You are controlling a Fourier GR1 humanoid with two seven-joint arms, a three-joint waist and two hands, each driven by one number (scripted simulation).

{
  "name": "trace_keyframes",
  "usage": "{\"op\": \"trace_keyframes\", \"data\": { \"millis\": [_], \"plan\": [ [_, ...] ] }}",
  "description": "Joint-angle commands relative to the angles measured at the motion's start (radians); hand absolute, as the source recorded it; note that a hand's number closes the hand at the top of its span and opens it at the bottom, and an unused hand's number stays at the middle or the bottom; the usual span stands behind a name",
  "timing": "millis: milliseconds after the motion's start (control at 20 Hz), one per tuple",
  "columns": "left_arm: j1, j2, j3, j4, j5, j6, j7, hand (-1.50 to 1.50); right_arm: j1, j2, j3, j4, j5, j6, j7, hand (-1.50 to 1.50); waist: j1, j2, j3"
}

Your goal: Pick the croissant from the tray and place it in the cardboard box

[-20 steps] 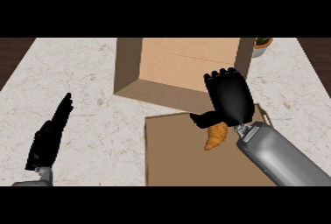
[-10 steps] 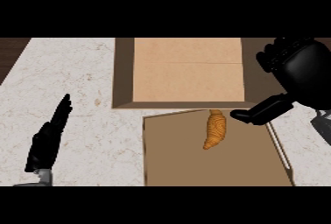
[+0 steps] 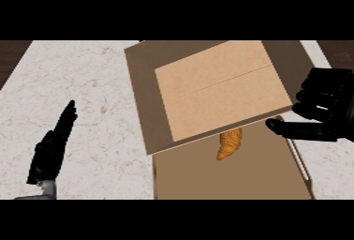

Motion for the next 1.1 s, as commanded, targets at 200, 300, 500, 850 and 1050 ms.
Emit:
{"op": "trace_keyframes", "data": {
  "millis": [200,300,500,850,1050],
  "plan": [
    [0.011,0.004,0.018,-0.024,0.010,-0.012,0.016,0.00,0.166,-0.094,-0.088,-0.123,-0.283,0.100,-0.397,1.50,-0.009,-0.006,-0.002],
    [-0.010,-0.006,0.015,-0.005,-0.006,-0.003,0.027,0.00,0.202,-0.076,-0.085,-0.232,-0.205,0.121,-0.300,1.50,-0.014,-0.007,-0.004],
    [0.051,0.030,0.039,-0.029,0.004,-0.043,-0.007,0.00,0.164,0.052,-0.014,-0.280,-0.002,0.138,-0.102,1.50,0.002,-0.005,-0.004],
    [0.055,-0.019,-0.002,-0.055,-0.036,-0.023,0.017,0.00,0.090,0.210,0.062,-0.347,0.269,0.331,0.140,1.50,0.004,-0.006,-0.004],
    [-0.003,-0.021,0.009,-0.030,-0.019,-0.035,0.050,0.00,-0.038,0.400,0.188,-0.210,0.464,0.411,0.263,1.50,0.012,-0.004,-0.005]
  ]
}}
